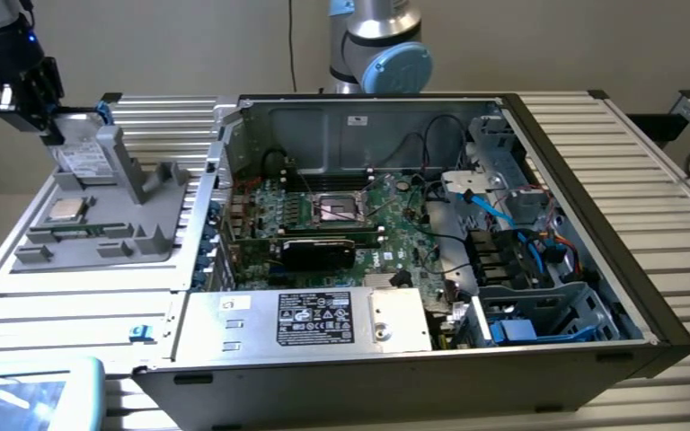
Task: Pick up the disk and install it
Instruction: 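Pick up the disk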
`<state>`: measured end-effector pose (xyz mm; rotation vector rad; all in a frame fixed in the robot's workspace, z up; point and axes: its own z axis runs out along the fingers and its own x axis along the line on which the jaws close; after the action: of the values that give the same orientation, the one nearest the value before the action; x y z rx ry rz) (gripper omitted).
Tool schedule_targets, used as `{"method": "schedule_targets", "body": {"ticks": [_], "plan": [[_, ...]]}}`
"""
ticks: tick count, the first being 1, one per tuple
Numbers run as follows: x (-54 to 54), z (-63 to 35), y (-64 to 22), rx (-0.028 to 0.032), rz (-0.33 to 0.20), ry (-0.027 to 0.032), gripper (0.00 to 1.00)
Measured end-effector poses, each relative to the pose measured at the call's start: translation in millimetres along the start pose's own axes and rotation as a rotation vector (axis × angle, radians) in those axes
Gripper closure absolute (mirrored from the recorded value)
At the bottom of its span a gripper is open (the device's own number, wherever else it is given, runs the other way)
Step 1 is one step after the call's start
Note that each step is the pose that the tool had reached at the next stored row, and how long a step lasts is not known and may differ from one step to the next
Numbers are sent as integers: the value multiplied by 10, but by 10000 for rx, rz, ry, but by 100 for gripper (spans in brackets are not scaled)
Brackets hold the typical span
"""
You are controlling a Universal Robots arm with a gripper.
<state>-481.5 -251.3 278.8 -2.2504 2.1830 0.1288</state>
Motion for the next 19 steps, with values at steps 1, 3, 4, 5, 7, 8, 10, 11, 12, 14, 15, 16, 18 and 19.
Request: {"method": "schedule_targets", "body": {"ticks": [1, 3, 4, 5, 7, 8, 10, 11, 12, 14, 15, 16, 18, 19], "plan": [[0, 4, 0, 1, 0, 0, 62], [1, 16, -1, 1, -1, 0, 62], [1, 18, -1, -2, -1, 1, 62], [1, 18, 0, -4, 0, 1, 62], [1, 18, -1, -3, 0, 1, 63], [1, 19, -1, 5, 0, 1, 63], [1, 20, -1, 32, -11, 2, 63], [1, 19, -1, 53, -17, 4, 63], [1, 20, -1, 71, -22, 4, 63], [1, 20, -2, 83, -25, 4, 63], [1, 20, -2, 83, -25, 4, 63], [1, 20, -1, 83, -25, 4, 63], [1, 20, -1, 83, -25, 5, 63], [1, 20, -1, 83, -25, 5, 63]]}}
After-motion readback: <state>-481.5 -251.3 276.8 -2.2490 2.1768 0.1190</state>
